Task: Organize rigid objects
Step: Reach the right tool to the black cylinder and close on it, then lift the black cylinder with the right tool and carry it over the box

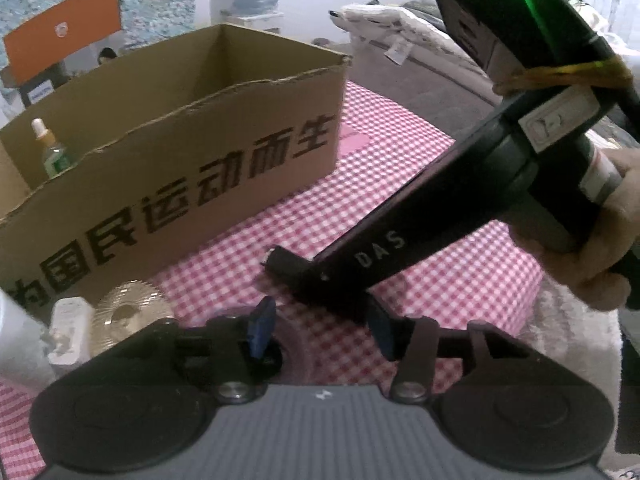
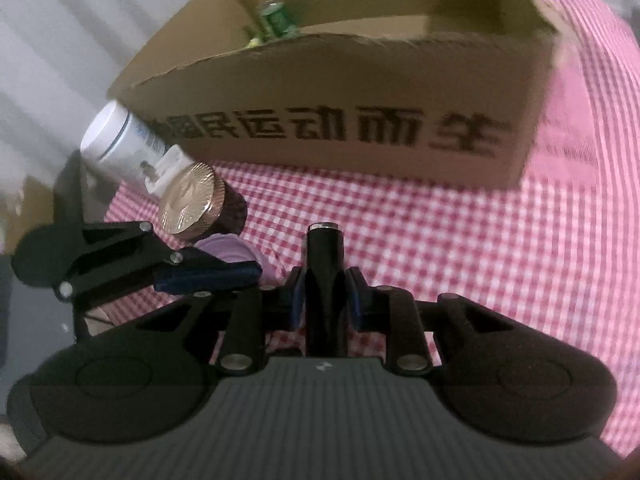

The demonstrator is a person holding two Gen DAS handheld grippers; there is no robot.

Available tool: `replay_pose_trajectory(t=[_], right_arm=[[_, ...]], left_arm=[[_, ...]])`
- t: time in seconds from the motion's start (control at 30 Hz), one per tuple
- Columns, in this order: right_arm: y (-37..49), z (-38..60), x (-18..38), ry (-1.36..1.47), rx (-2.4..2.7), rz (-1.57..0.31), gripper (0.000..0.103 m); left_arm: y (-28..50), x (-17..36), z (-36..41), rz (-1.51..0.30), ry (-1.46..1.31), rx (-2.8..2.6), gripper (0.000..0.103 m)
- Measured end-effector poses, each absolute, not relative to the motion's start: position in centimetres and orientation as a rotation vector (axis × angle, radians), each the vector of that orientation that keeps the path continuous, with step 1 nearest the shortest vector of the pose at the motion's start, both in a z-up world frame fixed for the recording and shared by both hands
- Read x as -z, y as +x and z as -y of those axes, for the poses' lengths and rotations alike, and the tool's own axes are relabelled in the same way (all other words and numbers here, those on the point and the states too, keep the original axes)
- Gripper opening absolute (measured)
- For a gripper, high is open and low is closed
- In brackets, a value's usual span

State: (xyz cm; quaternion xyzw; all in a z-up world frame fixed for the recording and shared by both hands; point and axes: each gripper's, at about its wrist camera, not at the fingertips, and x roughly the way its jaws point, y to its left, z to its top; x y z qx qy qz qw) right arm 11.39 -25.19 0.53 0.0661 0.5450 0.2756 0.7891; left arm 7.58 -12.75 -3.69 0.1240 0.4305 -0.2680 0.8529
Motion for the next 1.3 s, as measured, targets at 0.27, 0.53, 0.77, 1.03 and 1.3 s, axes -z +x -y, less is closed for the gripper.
replay_pose_trajectory(t=[0.27, 0.53, 0.77, 1.03, 1.3], right_arm=[[11.0, 26.1, -0.3, 0.200, -0.582, -1.179, 0.021], [11.2, 25.6, -0.3, 0.135, -0.593, -1.174, 0.022], [10.7, 25.4, -0.5, 0.143, -0.570, -1.145, 0.021], [10.0, 25.1, -3.3, 0.145, -0.578, -1.059, 0.021], [10.0, 24.4, -5.6, 0.129, -0.600, -0.996, 0.021]], left_arm=[[9.1, 4.4, 13.5, -0.967, 0.212, 0.558, 0.060], [9.1, 4.7, 13.0, -0.954, 0.189, 0.557, 0.061], [9.1, 4.1, 12.3, -0.942, 0.139, 0.571, 0.057], [8.8, 1.7, 10.6, -0.874, 0.080, 0.576, 0.054], [8.8, 0.4, 8.5, -0.834, -0.017, 0.588, 0.050]])
